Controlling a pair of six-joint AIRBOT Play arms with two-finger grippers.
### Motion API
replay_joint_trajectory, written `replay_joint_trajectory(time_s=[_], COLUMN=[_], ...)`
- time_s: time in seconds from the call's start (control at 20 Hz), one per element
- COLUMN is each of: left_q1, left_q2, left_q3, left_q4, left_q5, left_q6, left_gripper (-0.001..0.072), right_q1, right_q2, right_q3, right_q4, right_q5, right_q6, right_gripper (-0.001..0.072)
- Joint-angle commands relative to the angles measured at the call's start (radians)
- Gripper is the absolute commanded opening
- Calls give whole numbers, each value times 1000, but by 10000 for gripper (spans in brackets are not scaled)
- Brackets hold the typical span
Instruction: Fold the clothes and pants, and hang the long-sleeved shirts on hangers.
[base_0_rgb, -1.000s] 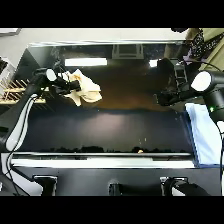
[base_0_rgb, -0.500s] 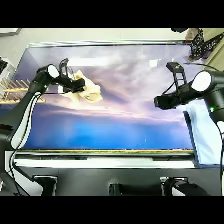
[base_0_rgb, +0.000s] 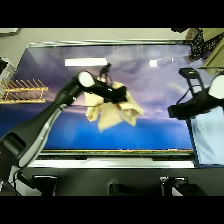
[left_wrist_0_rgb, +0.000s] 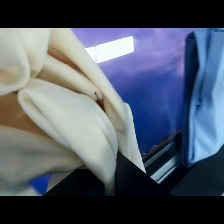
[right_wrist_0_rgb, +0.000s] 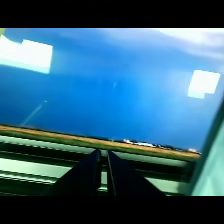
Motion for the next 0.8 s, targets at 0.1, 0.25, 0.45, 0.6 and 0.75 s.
replay_joint_trajectory(time_s=[0.1, 0.25, 0.45, 0.6, 0.75], left_q1=[-164, -142, 13, 163, 306], left_q2=[-78, -87, 22, 155, 279], left_q3=[0, 1, 1, 0, 0], left_q4=[-40, -40, 5, 230, 383], left_q5=[93, 77, -55, -239, -386], left_q6=[-80, -88, -6, 0, 33], left_gripper=[15, 244, 481, 481, 481], right_q1=[-2, -2, -2, -2, -88], right_q2=[122, 127, 126, 76, 3], right_q3=[1, -5, -45, -40, 19], right_q4=[-108, -77, 148, 359, 372], right_q5=[24, -10, -143, -252, -256], right_q6=[3, 3, 33, 40, -6], right_gripper=[87, 92, 197, 293, 471])
